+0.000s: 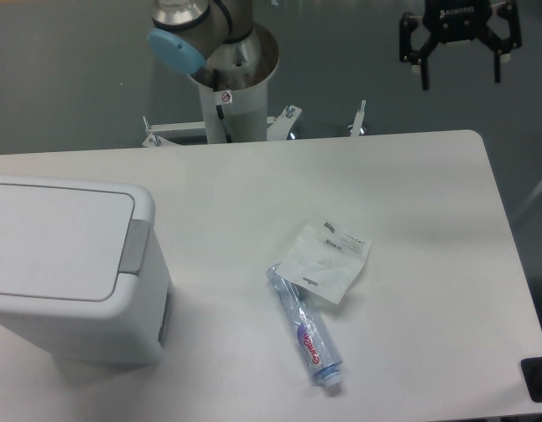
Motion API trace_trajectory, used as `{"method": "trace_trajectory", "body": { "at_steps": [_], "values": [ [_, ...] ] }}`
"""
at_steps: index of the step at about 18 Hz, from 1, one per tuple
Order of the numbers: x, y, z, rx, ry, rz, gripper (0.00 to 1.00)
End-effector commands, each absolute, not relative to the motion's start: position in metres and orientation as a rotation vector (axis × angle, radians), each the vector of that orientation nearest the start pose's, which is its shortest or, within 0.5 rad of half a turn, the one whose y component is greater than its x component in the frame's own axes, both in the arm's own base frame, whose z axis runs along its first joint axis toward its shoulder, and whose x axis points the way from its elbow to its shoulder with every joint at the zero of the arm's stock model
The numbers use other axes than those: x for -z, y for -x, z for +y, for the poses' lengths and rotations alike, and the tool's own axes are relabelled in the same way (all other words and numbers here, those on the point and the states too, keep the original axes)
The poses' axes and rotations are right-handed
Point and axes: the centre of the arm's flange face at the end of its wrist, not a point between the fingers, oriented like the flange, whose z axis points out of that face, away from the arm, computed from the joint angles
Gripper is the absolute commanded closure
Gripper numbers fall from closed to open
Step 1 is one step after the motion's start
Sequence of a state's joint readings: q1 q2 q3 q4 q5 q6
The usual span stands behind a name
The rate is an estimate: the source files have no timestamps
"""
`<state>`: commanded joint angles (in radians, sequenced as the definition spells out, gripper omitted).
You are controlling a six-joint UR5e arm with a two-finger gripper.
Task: Open the trash can
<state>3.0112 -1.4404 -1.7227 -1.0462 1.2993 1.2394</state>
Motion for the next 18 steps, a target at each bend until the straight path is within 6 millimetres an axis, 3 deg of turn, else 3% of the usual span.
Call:
{"method": "trace_trajectory", "body": {
  "at_steps": [7, 12, 18],
  "values": [
    [-0.541, 0.44, 0.233, -0.604, 2.681, -0.196, 0.0],
    [-0.542, 0.418, 0.27, -0.497, 2.602, -0.405, 0.0],
    [-0.542, 0.373, 0.332, -0.33, 2.514, -0.596, 0.0]
  ]
}}
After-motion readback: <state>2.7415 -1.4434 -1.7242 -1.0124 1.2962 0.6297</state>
